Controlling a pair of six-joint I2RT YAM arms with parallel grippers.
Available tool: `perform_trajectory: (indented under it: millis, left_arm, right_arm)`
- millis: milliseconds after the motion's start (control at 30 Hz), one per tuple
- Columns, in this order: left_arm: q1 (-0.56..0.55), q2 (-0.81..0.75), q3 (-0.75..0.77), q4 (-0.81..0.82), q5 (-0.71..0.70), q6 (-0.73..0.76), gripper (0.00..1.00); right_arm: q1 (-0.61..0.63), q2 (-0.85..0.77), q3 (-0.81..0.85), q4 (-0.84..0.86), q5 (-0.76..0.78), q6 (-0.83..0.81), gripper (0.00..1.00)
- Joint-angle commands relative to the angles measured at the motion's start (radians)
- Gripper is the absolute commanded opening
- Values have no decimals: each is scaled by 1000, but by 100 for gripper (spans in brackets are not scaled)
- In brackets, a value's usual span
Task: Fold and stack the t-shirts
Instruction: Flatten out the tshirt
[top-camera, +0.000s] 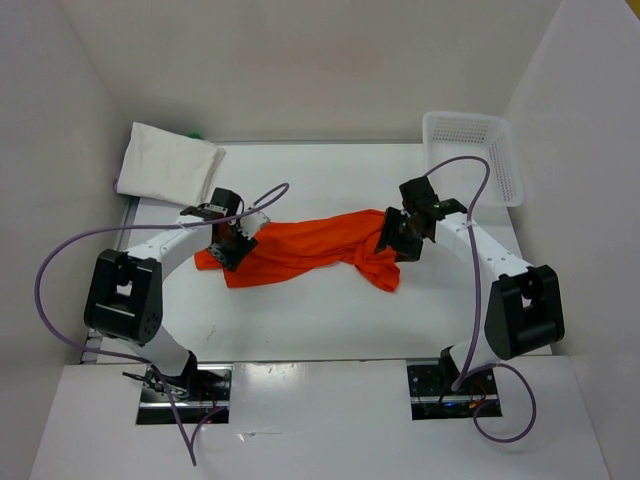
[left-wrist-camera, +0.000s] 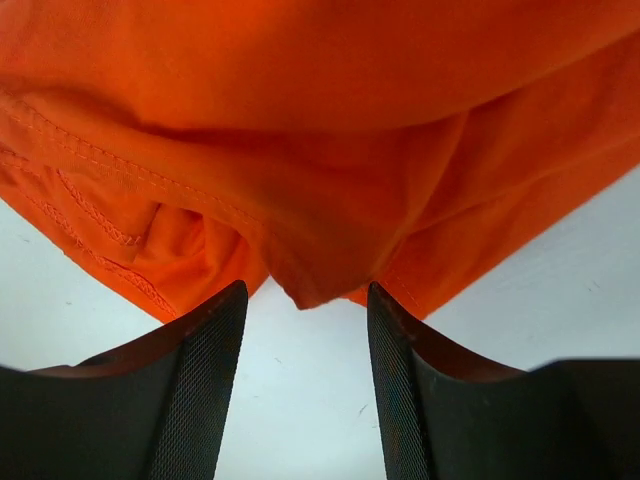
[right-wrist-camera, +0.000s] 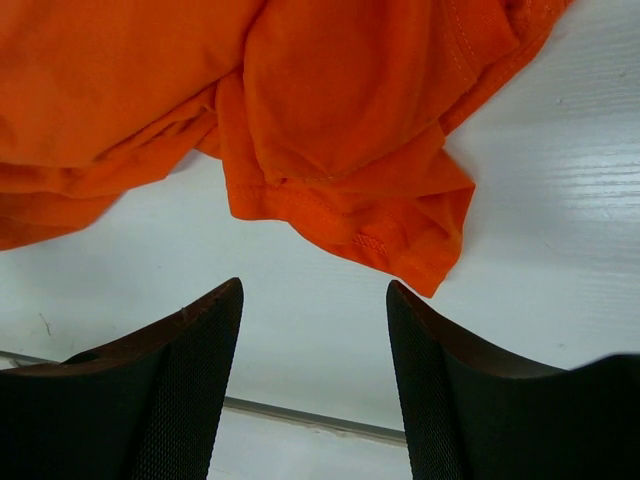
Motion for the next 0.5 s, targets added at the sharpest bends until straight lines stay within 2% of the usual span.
perform_trajectory:
  millis: [0, 167, 300, 367, 467]
  left_arm:
    - [-8, 30, -4, 40, -10, -30, 59]
    - [-8, 56, -14, 49, -34, -30, 57]
    - [-8, 71, -14, 58, -7, -30, 41]
    - [-17, 80, 10, 34, 16, -30, 26]
    - [-17, 94, 10, 33, 48, -41, 6]
  right_arm:
    - [10, -2, -5, 55, 1, 14, 65]
    - [10, 9, 13, 44, 10, 4, 65]
    - [10, 20, 13, 53, 10, 4, 65]
    - [10, 47, 4, 53, 1, 4, 65]
    - [10, 47, -5, 53, 1, 4, 70]
